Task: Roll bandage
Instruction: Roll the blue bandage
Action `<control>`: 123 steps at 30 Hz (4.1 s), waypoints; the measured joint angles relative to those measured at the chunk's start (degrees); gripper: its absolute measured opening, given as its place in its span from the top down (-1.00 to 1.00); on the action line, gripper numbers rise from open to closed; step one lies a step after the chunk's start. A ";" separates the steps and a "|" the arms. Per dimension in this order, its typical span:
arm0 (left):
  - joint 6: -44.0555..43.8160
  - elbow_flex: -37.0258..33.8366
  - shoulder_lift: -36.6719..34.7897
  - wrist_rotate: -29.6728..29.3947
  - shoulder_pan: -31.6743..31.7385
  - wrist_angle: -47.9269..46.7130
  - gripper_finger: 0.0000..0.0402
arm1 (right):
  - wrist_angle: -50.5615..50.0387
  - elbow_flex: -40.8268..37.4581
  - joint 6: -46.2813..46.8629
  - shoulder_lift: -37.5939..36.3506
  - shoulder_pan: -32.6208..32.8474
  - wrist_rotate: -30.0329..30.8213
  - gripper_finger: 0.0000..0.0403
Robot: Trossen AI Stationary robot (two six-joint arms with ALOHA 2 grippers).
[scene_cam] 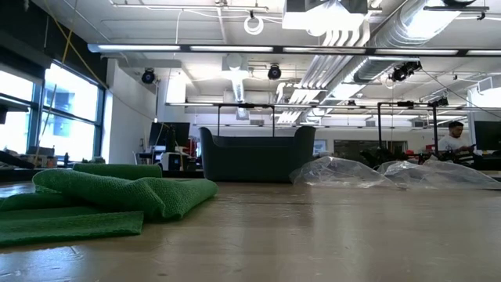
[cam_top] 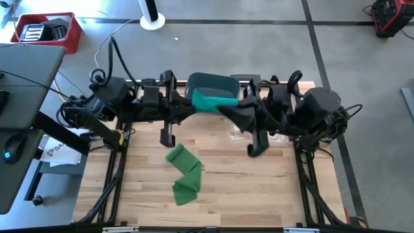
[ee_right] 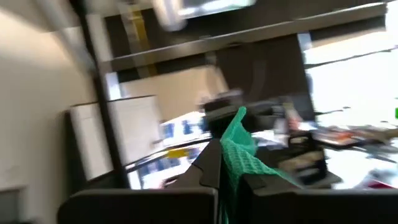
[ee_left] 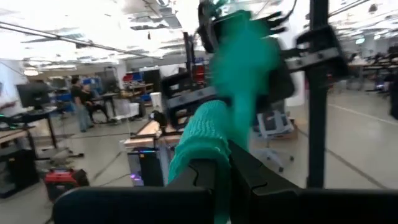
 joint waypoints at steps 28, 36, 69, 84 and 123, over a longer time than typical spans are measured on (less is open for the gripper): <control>-28.98 -0.08 0.78 7.11 -2.63 -17.28 0.97 | -36.98 0.02 39.01 -0.55 -0.47 16.78 0.22; -30.18 -0.08 0.78 7.80 -2.67 -18.73 0.97 | -39.01 0.13 37.31 -1.01 -0.93 14.05 0.27; -33.85 -0.08 1.26 6.71 -2.46 -16.96 0.97 | -46.06 0.17 44.19 -8.22 -1.40 3.20 0.27; -33.61 -0.08 1.26 6.55 -1.53 -16.96 0.97 | -39.31 0.17 23.77 -2.99 -3.08 -10.23 0.27; -27.09 -0.01 1.24 17.83 -1.18 -18.20 0.97 | -38.00 0.11 18.49 -4.10 -2.87 13.68 1.00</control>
